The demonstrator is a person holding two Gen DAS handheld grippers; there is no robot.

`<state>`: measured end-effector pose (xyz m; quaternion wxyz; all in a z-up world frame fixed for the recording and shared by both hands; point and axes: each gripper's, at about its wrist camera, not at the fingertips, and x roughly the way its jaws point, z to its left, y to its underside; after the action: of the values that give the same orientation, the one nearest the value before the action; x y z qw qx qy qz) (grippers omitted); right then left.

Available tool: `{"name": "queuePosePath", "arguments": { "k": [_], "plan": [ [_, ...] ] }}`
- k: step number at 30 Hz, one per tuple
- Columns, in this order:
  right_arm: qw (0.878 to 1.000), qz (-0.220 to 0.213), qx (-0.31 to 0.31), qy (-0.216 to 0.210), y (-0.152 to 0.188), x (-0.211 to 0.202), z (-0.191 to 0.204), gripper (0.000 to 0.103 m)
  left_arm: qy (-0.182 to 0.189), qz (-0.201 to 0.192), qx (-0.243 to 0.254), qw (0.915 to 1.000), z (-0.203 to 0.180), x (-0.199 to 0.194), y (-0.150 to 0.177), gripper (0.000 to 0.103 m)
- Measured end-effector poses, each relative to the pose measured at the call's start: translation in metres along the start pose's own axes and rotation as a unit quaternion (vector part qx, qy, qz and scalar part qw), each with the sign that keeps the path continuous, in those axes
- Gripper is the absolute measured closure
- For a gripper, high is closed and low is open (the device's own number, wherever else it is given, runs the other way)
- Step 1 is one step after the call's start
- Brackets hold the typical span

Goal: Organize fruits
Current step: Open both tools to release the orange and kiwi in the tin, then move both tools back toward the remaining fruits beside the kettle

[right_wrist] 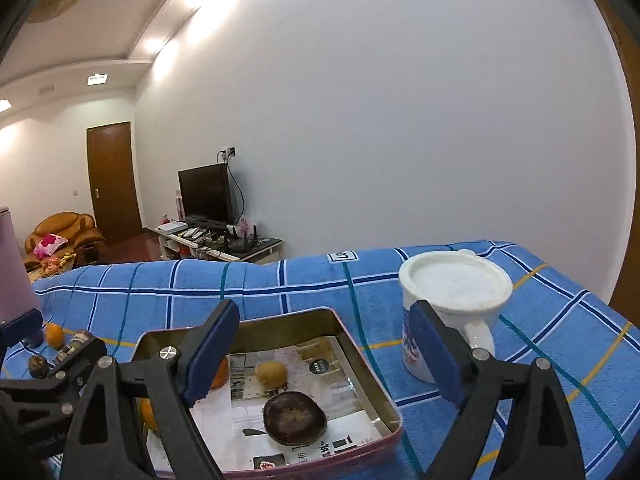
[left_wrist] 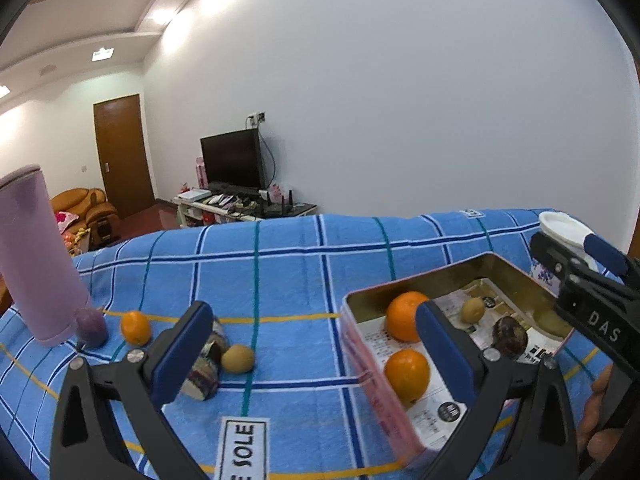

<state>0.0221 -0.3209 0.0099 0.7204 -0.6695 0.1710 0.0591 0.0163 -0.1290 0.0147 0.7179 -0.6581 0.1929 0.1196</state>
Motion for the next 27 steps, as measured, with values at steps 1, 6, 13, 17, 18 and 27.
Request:
{"name": "queuePosePath", "arguments": {
  "k": [1, 6, 13, 17, 18, 27],
  "plan": [
    [1.0, 0.002, 0.0, -0.001, 0.0, 0.0, 0.0, 0.015, -0.003, 0.002, -0.001, 1.0, 0.003, 0.0, 0.001, 0.0],
    [1.0, 0.002, -0.012, -0.001, 0.003, -0.004, 0.009, 0.015, -0.019, 0.0, 0.001, 0.9998, 0.018, -0.002, 0.007, 0.0],
    [1.0, -0.01, -0.013, 0.002, 0.004, -0.011, 0.019, 0.015, -0.04, 0.005, 0.001, 0.9992, 0.036, -0.004, 0.014, 0.0],
    [1.0, -0.007, -0.012, 0.007, 0.006, -0.013, 0.026, 0.015, -0.046, 0.01, -0.004, 0.9989, 0.048, -0.005, 0.016, 0.0],
    [1.0, -0.005, -0.012, 0.008, 0.006, -0.014, 0.027, 0.015, -0.047, 0.01, -0.004, 0.9988, 0.05, -0.006, 0.016, 0.0],
    [1.0, 0.014, -0.016, 0.004, 0.01, -0.014, 0.051, 0.015, -0.057, 0.017, -0.011, 0.9982, 0.07, -0.007, 0.02, 0.0]
  ]
}}
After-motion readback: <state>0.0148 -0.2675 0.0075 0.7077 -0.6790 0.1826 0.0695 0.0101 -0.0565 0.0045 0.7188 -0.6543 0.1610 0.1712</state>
